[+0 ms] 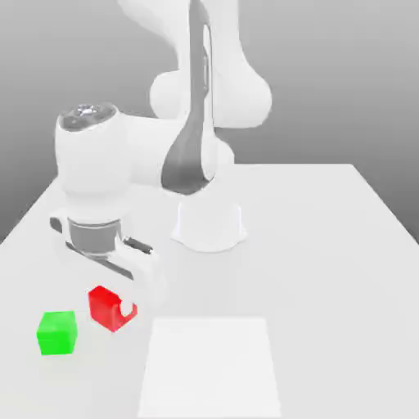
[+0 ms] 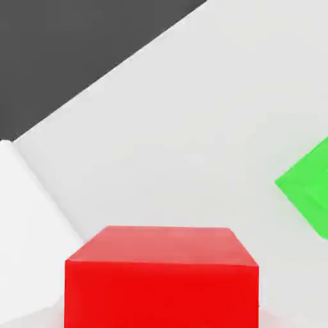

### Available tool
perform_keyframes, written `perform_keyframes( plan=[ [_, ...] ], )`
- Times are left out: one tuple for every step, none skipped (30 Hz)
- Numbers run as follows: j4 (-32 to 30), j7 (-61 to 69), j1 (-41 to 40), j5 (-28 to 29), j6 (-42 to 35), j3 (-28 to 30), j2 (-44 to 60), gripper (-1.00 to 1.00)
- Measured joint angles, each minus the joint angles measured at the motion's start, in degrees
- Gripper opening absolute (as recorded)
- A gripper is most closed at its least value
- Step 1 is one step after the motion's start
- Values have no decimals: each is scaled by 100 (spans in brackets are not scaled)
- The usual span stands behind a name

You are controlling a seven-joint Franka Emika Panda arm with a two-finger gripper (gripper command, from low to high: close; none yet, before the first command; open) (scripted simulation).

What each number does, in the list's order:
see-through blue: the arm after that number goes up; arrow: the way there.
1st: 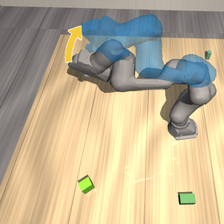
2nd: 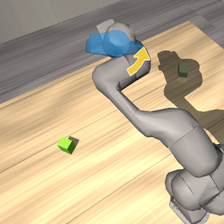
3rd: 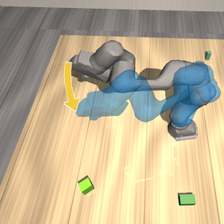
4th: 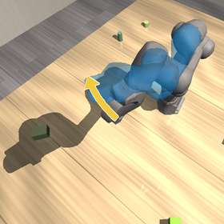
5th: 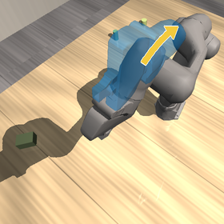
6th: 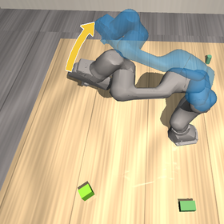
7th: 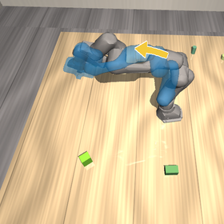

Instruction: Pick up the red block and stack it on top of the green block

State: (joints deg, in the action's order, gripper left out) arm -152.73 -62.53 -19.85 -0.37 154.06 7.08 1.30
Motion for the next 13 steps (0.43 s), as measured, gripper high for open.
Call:
perform_keyframes(
  plan=[
    [48, -87, -150, 2, -65, 60, -17, -100],
    [96, -175, -301, 5, -132, 118, -36, -100],
    [144, -256, -455, 0, -193, 172, -48, -100],
    [194, -353, -611, 10, -268, 224, -74, -100],
    [224, -378, -770, -21, -214, 235, 11, -100],
    [244, -367, -771, -70, -89, 201, 158, -100],
    [259, -332, -760, -135, 73, 168, 337, -100],
    [271, -286, -774, -207, 252, 126, 530, -100],
    [283, -232, -799, -287, 440, 81, 732, -100],
    [293, -177, -832, -364, 619, 29, 924, 100],
    [293, -177, -832, -364, 619, 29, 924, 100],
    [293, -177, -832, -364, 619, 29, 924, 100],
    [293, -177, -832, -364, 619, 29, 924, 100]
  ],
)
